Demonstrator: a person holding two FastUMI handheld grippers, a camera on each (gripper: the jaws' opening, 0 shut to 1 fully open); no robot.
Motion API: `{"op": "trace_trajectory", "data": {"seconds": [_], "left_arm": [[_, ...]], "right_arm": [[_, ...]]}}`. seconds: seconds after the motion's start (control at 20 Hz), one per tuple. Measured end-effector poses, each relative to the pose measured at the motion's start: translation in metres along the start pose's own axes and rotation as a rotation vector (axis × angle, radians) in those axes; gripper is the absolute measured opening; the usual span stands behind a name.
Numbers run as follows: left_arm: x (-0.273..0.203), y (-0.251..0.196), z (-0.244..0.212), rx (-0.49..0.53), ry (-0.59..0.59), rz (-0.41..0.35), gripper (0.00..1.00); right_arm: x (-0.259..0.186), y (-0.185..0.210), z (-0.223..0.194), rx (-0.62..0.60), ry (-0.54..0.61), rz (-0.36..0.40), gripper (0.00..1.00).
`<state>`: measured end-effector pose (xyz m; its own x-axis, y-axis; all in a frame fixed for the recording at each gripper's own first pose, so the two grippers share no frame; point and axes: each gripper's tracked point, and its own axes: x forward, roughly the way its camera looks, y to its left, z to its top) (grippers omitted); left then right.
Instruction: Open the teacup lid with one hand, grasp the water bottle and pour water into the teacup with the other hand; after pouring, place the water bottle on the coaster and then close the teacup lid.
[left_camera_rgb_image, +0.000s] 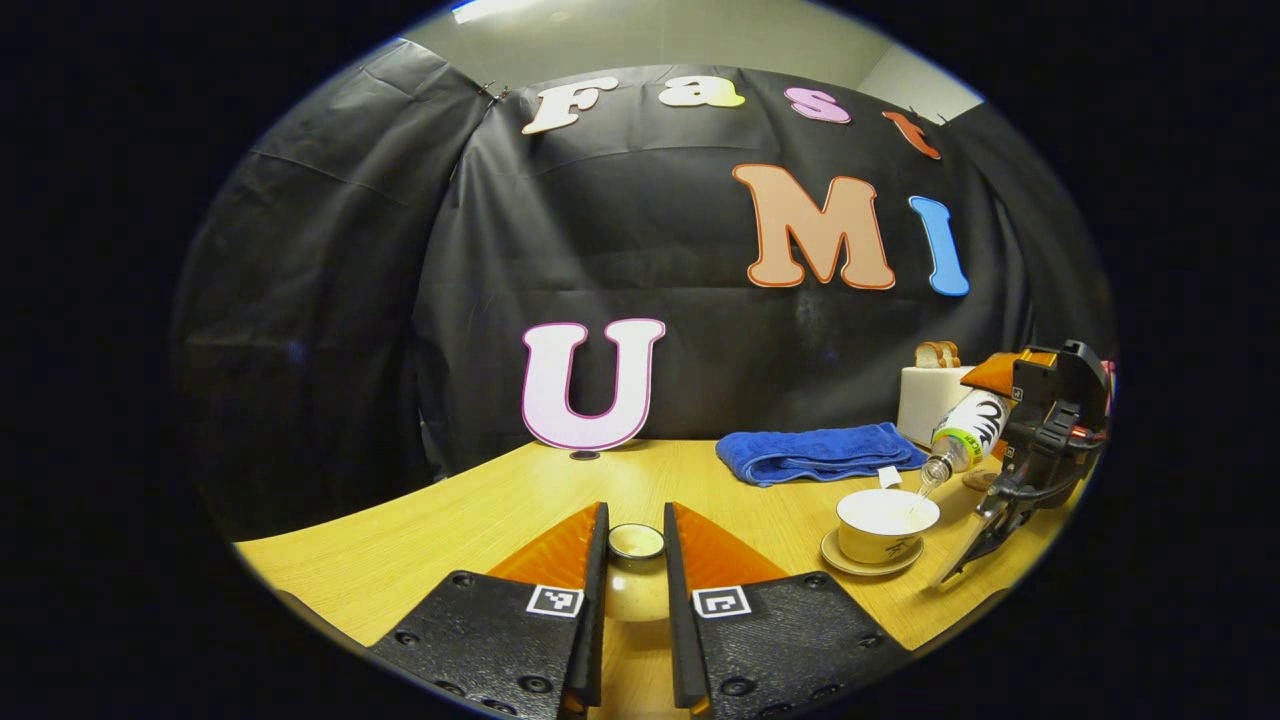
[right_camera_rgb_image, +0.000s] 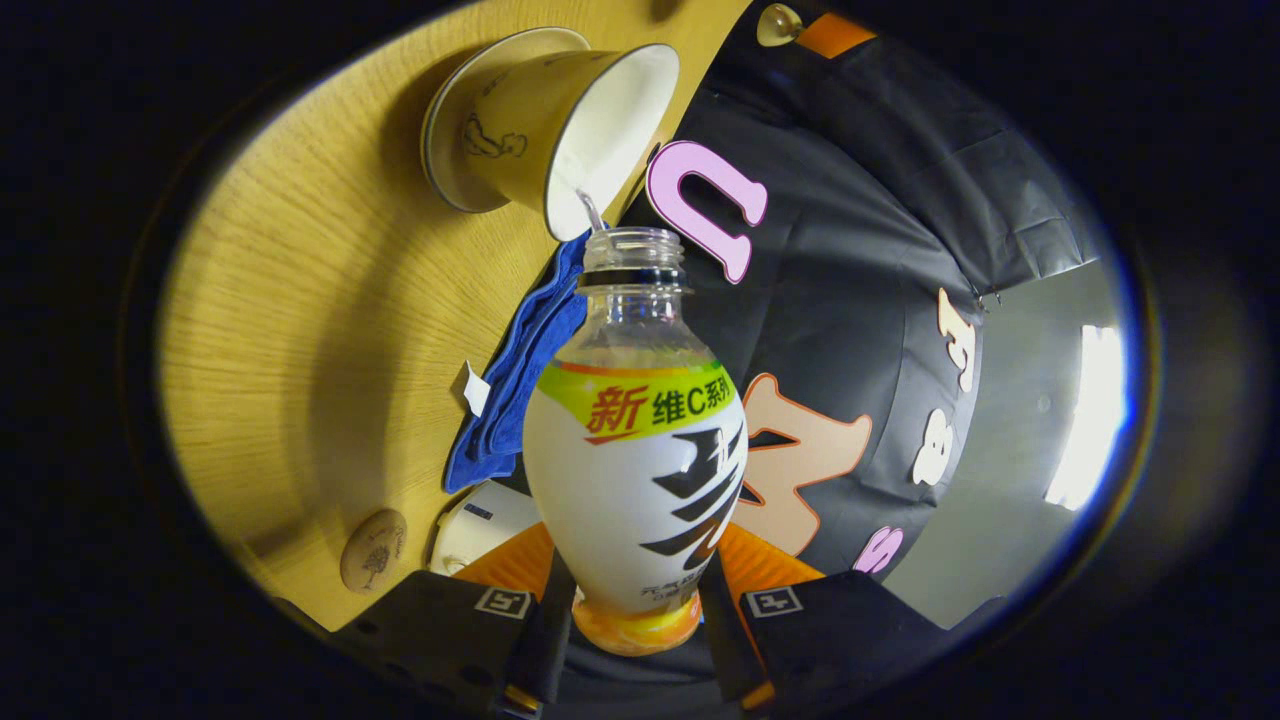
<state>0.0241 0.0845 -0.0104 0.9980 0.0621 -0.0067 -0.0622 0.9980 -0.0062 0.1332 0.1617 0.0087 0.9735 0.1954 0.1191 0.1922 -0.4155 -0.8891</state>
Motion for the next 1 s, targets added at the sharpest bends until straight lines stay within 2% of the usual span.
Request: {"op": "trace_trajectory", "data": {"seconds": [0.25,0.7,1.0], "left_arm": [[0.001,0.000,0.000,-0.001,0.001,0.000,0.25],[0.000,0.000,0.000,-0.002,0.002,0.000,0.25],[0.000,0.000,0.000,-0.002,0.002,0.000,0.25]], "right_arm": [[0.002,-0.008,0.005,-0.084,-0.041,-0.021,0.63],[0.006,-0.014,0.006,-0.149,-0.070,-0.037,0.63],[0.006,-0.012,0.005,-0.116,-0.063,-0.019,0.61]]}}
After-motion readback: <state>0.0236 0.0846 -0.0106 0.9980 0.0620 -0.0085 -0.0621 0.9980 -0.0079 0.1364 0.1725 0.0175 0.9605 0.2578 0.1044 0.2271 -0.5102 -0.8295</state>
